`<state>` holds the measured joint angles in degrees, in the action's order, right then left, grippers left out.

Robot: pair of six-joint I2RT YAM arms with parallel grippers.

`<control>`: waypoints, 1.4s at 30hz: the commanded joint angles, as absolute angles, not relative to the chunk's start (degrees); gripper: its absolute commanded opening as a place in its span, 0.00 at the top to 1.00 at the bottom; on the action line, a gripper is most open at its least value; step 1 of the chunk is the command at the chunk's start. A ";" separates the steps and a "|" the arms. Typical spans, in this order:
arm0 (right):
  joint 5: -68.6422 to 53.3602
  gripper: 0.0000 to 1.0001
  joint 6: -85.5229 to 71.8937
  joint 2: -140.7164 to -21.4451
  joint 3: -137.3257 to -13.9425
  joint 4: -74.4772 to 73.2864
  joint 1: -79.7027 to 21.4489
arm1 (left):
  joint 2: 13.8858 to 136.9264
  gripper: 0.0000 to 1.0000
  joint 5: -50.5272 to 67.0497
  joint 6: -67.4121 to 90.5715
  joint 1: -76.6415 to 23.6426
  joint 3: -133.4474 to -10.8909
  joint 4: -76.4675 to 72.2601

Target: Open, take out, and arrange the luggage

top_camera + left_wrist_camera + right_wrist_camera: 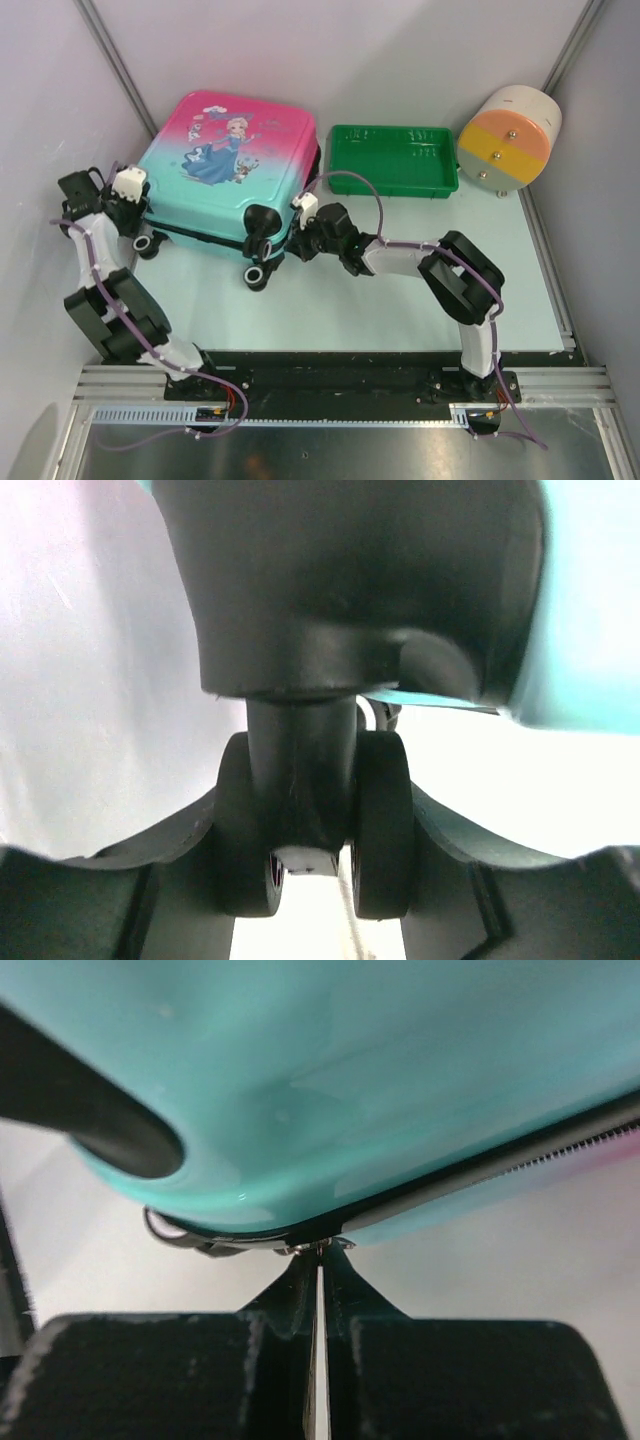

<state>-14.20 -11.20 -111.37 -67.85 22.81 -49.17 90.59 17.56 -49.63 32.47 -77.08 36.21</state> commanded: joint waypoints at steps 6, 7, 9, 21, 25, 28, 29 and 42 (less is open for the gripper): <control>-9.04 1.00 -7.20 -113.83 -74.63 26.12 -41.58 | 70.51 1.00 31.19 -21.21 31.55 -60.21 43.60; -10.01 1.00 -7.82 -111.90 -72.79 25.58 -40.96 | 69.71 1.00 31.46 -19.96 31.47 -59.51 43.33; -12.11 1.00 -8.52 -109.87 -69.45 26.71 -40.17 | 68.12 1.00 31.99 -17.42 31.55 -58.98 42.89; -23.91 1.00 -12.38 -104.50 -58.54 33.04 -39.55 | 68.91 1.00 33.39 -12.49 31.64 -58.62 41.57; -20.75 1.00 -19.32 -103.80 -55.46 37.17 -42.18 | 67.85 1.00 36.38 -9.06 31.55 -56.70 41.31; -17.94 1.00 -23.29 -104.32 -55.81 41.30 -46.22 | 66.27 1.00 37.79 -6.95 31.46 -54.76 41.13; -16.45 1.00 -23.55 -104.67 -56.42 41.74 -48.23 | 65.57 1.00 37.79 -6.42 31.46 -54.41 41.05; 14.32 1.00 -0.18 -107.66 -58.71 57.19 -64.77 | 60.82 1.00 39.37 -0.44 31.20 -53.00 41.04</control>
<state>11.44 -13.76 -107.28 -56.03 39.18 -56.12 63.48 27.79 -7.09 33.58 -53.78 35.29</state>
